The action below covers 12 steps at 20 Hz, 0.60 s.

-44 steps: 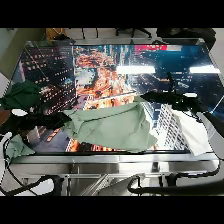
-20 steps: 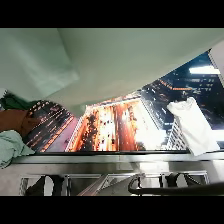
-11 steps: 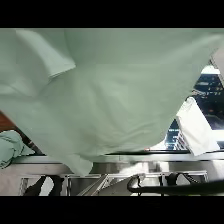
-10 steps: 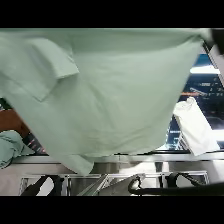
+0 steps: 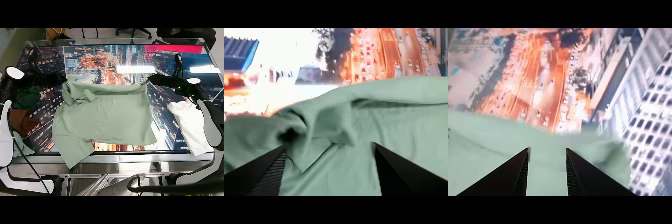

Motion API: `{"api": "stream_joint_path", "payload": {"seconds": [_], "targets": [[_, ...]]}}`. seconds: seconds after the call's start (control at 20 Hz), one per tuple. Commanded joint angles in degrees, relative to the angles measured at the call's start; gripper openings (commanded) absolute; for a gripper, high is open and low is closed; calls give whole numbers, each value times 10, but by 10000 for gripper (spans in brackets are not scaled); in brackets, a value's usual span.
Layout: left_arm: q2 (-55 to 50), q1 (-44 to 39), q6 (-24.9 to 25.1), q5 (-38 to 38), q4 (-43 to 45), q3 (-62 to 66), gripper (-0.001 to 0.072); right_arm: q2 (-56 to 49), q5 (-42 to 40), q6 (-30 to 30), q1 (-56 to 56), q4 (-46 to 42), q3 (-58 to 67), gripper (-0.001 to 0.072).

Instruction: Fold the shirts.

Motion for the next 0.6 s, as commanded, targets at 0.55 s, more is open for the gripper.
{"api": "stream_joint_path", "payload": {"seconds": [0.55], "targets": [[134, 250, 46, -217, 76, -316, 598, 237, 244, 276, -215, -326, -250, 280]]}}
